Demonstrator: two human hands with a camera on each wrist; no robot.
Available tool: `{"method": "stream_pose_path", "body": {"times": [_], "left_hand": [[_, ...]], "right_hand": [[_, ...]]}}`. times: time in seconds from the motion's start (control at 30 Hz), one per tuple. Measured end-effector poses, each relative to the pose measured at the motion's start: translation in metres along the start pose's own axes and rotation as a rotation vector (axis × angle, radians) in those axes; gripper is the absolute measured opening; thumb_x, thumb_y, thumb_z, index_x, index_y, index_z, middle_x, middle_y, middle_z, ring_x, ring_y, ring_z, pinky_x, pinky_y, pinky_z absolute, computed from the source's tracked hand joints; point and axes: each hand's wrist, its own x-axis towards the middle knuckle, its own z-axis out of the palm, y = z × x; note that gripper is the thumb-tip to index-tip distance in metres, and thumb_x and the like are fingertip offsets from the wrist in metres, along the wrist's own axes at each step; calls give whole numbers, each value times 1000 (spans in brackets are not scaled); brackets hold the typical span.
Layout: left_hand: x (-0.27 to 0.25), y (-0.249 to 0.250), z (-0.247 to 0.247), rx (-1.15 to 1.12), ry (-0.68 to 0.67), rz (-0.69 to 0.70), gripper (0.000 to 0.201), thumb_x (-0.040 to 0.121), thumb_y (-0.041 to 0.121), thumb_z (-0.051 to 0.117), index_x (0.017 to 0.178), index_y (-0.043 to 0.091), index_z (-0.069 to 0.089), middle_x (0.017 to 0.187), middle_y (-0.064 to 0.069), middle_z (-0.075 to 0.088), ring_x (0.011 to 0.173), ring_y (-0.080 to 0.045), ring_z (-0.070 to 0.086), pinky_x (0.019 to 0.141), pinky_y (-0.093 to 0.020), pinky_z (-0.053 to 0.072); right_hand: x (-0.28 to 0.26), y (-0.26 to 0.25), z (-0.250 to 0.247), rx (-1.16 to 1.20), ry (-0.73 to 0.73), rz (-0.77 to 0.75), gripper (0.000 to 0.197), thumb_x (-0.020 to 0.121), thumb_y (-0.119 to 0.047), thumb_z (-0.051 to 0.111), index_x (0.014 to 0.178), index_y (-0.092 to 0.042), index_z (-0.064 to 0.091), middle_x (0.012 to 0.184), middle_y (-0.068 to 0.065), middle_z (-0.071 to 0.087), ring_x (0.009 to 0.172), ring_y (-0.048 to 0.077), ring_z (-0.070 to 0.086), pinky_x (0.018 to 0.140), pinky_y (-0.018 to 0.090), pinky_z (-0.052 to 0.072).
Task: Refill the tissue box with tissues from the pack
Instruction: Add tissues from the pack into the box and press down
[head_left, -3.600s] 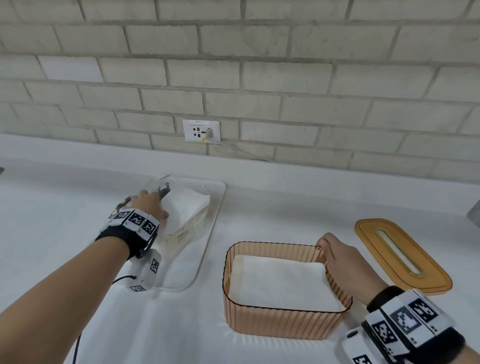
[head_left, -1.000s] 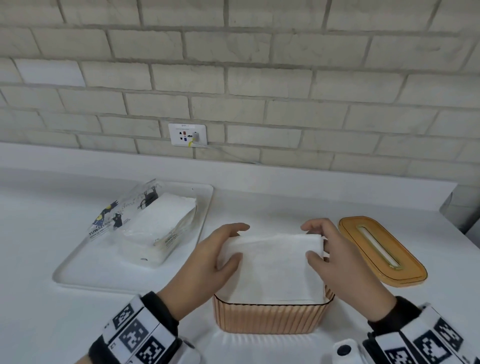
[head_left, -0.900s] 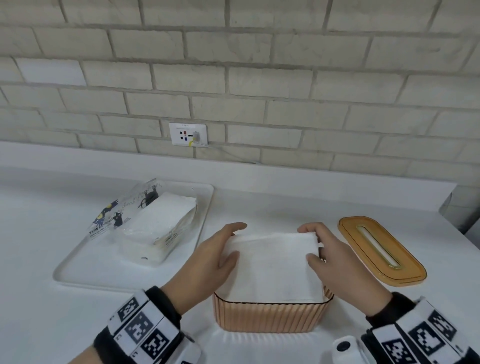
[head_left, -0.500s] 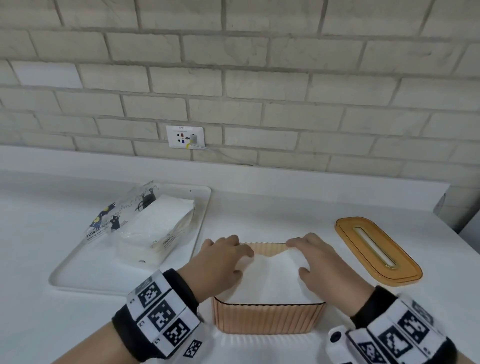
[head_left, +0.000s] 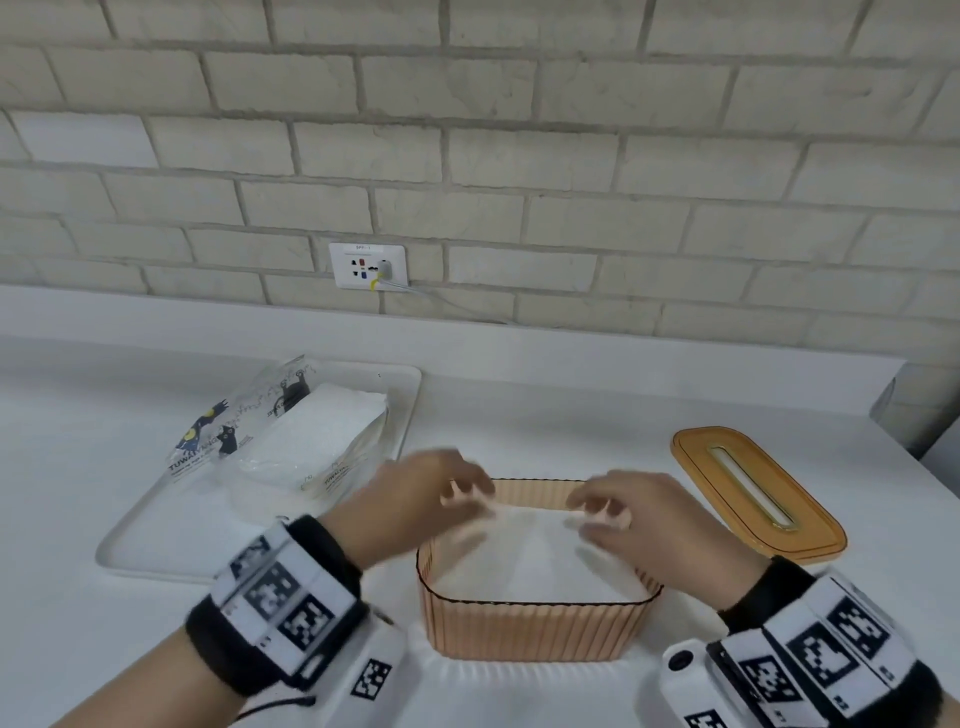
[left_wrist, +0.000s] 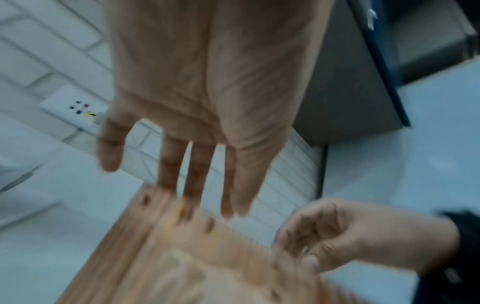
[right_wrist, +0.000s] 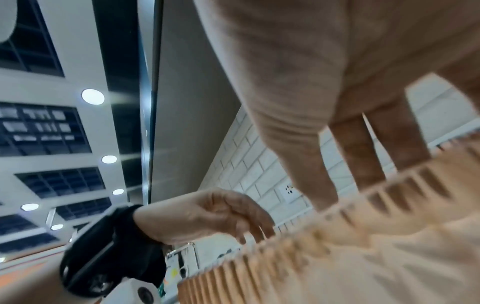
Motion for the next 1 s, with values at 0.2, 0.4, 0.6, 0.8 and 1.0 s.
{"method": "stream_pose_path", "body": {"times": [0.2,0.4,0.6,0.8,1.0], "left_hand": [[35,-102,-61,76,401,-506,24,92,17,56,111,5,65,112,-16,64,97,-30,59,85,-32,44],[30,-152,-57,259,72,-887,52,92,41,57,121,-2,55,123,-14,61,115,-27,56,90,-30,40],[33,-160,-44,229,145,-871,54,86,32,67,126,0,50,124,-18,58,116,-31,55,94,-36,44],[36,-154,-38,355,189,-864,56,83,31,68,131,13,44,135,-10,43,124,-32,44,101,-51,36],[35,-148,-28,529,236,-773,50,89,28,60,135,16,42,136,-7,43,127,-29,42,104,-51,35]], "right_hand": [[19,15,7,186,100,170,27,100,-29,34,119,-20,52,111,0,51,100,13,50,81,22,36],[31,23,30,310,72,255,30,102,-26,26,98,-14,53,78,-2,53,73,9,50,60,11,35],[31,26,33,237,107,243,31,102,-25,26,98,-10,53,74,-1,53,66,8,48,58,14,35],[32,28,36,247,131,239,32,102,-26,27,97,-9,54,87,8,62,80,19,57,63,19,38],[31,27,36,251,130,247,32,102,-26,27,96,-10,54,83,7,60,77,17,56,63,21,38]]}}
